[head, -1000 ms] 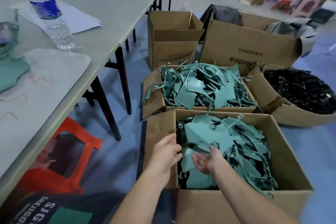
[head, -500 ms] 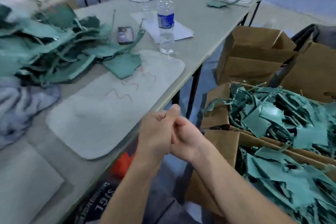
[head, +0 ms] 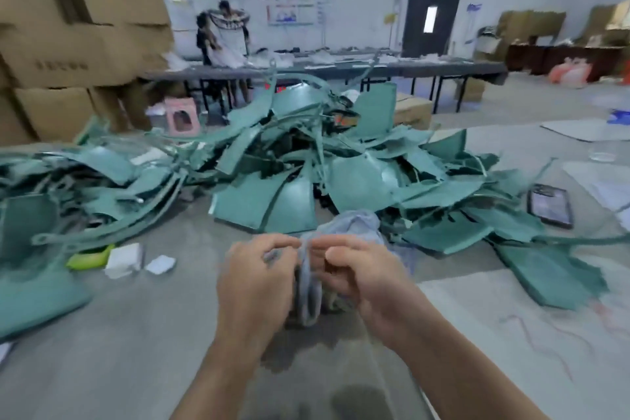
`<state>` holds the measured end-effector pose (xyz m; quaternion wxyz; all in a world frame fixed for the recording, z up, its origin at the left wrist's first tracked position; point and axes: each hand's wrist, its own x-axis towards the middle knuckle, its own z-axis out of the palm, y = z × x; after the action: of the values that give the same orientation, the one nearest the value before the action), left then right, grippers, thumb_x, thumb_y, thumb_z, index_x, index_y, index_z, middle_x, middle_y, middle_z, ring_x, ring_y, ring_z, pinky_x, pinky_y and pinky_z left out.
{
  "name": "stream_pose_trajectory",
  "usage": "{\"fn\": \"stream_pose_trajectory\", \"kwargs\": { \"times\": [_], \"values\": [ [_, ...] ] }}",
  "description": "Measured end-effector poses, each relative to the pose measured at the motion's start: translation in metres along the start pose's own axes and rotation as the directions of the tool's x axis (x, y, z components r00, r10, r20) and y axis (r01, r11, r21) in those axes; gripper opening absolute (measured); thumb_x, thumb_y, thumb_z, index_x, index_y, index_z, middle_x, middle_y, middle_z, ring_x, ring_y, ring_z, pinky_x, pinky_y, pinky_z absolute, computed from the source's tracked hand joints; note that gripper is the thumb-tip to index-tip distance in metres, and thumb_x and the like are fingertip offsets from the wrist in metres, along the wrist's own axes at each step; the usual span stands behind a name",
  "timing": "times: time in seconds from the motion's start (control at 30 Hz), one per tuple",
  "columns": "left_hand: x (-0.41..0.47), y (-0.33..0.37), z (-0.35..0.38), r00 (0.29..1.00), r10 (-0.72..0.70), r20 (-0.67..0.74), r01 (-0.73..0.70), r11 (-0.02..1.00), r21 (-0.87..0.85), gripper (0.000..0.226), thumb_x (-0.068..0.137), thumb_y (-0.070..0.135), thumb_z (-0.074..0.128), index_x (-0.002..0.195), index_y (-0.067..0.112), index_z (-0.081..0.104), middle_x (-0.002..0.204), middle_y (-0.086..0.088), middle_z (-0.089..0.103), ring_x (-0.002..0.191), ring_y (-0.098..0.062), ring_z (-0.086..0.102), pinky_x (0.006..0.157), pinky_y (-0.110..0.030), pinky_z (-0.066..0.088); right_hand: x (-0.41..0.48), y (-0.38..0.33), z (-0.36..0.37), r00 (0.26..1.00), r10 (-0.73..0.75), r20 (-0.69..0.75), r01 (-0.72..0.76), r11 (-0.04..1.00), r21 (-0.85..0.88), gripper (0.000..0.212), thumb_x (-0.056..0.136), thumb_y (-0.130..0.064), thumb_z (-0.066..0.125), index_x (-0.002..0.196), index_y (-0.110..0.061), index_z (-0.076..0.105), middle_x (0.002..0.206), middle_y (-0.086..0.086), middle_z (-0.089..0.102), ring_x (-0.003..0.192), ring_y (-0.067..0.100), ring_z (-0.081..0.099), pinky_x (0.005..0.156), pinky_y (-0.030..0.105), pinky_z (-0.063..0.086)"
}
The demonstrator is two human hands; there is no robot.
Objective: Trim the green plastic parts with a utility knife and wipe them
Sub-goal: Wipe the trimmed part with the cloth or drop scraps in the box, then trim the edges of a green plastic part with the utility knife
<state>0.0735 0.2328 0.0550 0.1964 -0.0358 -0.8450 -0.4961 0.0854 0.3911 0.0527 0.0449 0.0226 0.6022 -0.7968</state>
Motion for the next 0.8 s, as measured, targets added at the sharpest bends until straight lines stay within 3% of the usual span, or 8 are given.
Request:
{"fn": "stream_pose_trajectory", "kwargs": {
  "times": [0.13, 0.2, 0.3, 0.37, 0.43, 0.53, 0.67, 0.8],
  "values": [
    [0.044, -0.043, -0.002, 0.999, 0.033, 0.032, -0.043, 0.922, 0.386, 0.047, 0.092, 0.037, 0.066, 0.139, 0.033, 0.058, 0.157, 0.007, 0.041, 0.147, -0.016, 0.030, 0.118, -0.033, 0.029, 0.050, -0.002, 0.016, 0.993, -0.099, -0.056, 0.069, 0.915, -0.397, 0.025, 0.083, -0.011, 0.063, 0.098, -0.024, 0.077, 0.095, 0.002, 0.078, 0.070, 0.015, 0.064, 0.066, 0.026, 0.050],
    [0.054, -0.053, 0.007, 0.996, 0.042, 0.079, -0.070, 0.915, 0.398, 0.068, 0.096, 0.045, 0.061, 0.156, 0.029, 0.035, 0.170, 0.004, 0.013, 0.156, -0.014, 0.006, 0.124, -0.037, 0.016, 0.069, -0.003, 0.022, 0.992, -0.117, -0.050, 0.070, 0.829, -0.554, 0.035, 0.088, -0.012, 0.062, 0.116, -0.028, 0.072, 0.107, -0.005, 0.074, 0.057, 0.011, 0.063, 0.057, 0.029, 0.051],
    [0.056, -0.065, 0.027, 0.990, 0.108, 0.086, -0.133, 0.907, 0.399, 0.073, 0.097, 0.050, 0.054, 0.161, 0.028, 0.024, 0.171, 0.006, 0.000, 0.156, -0.011, -0.009, 0.125, -0.034, 0.009, 0.083, -0.009, 0.021, 0.972, -0.233, -0.025, 0.143, 0.673, -0.725, 0.041, 0.089, -0.016, 0.060, 0.124, -0.037, 0.068, 0.078, -0.020, 0.068, 0.044, 0.008, 0.054, 0.049, 0.023, 0.049],
    [0.054, -0.076, 0.034, 0.986, 0.135, 0.095, -0.163, 0.886, 0.435, 0.075, 0.098, 0.055, 0.050, 0.162, 0.028, 0.020, 0.170, 0.008, -0.006, 0.156, -0.012, -0.013, 0.125, -0.035, 0.006, 0.084, -0.018, 0.011, 0.913, -0.405, -0.045, 0.209, 0.560, -0.802, 0.038, 0.091, -0.017, 0.060, 0.122, -0.039, 0.067, 0.089, -0.020, 0.069, 0.055, 0.003, 0.056, 0.058, 0.019, 0.051],
    [0.055, -0.085, 0.037, 0.979, 0.168, 0.116, -0.203, 0.863, 0.462, 0.077, 0.099, 0.062, 0.044, 0.163, 0.029, 0.016, 0.169, 0.009, -0.009, 0.155, -0.011, -0.017, 0.126, -0.037, 0.006, 0.086, -0.023, -0.003, 0.827, -0.561, -0.040, 0.201, 0.361, -0.910, 0.041, 0.093, -0.017, 0.060, 0.131, -0.031, 0.064, 0.125, -0.011, 0.063, 0.100, 0.006, 0.059, 0.094, 0.025, 0.049],
    [0.055, -0.087, 0.037, 0.971, 0.216, 0.099, -0.237, 0.846, 0.477, 0.074, 0.098, 0.065, 0.037, 0.161, 0.030, 0.021, 0.171, 0.007, 0.001, 0.156, -0.011, -0.013, 0.126, -0.038, 0.007, 0.093, -0.020, -0.023, 0.881, -0.466, -0.078, -0.087, 0.003, -0.996, 0.061, 0.099, -0.026, 0.053, 0.157, -0.022, 0.033, 0.165, 0.001, 0.029, 0.153, 0.024, 0.020, 0.123, 0.038, 0.019],
    [0.049, -0.089, 0.034, 0.981, 0.186, 0.063, -0.194, 0.866, 0.462, 0.076, 0.094, 0.063, 0.035, 0.157, 0.022, 0.036, 0.169, 0.000, 0.020, 0.157, -0.018, 0.006, 0.126, -0.041, 0.016, 0.101, -0.016, -0.034, 0.942, -0.214, -0.259, -0.254, 0.053, -0.966, 0.049, 0.101, -0.031, 0.046, 0.147, -0.025, 0.032, 0.147, 0.001, 0.049, 0.130, 0.027, 0.048, 0.097, 0.041, 0.042],
    [0.046, -0.096, 0.028, 0.984, 0.179, 0.004, -0.162, 0.882, 0.442, 0.075, 0.092, 0.062, 0.032, 0.153, 0.019, 0.042, 0.165, -0.002, 0.030, 0.156, -0.019, 0.014, 0.124, -0.043, 0.023, 0.106, -0.015, -0.035, 0.887, -0.453, -0.091, -0.146, -0.088, -0.985, 0.048, 0.095, -0.022, 0.052, 0.142, -0.025, 0.040, 0.149, -0.004, 0.048, 0.135, 0.023, 0.041, 0.107, 0.041, 0.035]
  ]
}}
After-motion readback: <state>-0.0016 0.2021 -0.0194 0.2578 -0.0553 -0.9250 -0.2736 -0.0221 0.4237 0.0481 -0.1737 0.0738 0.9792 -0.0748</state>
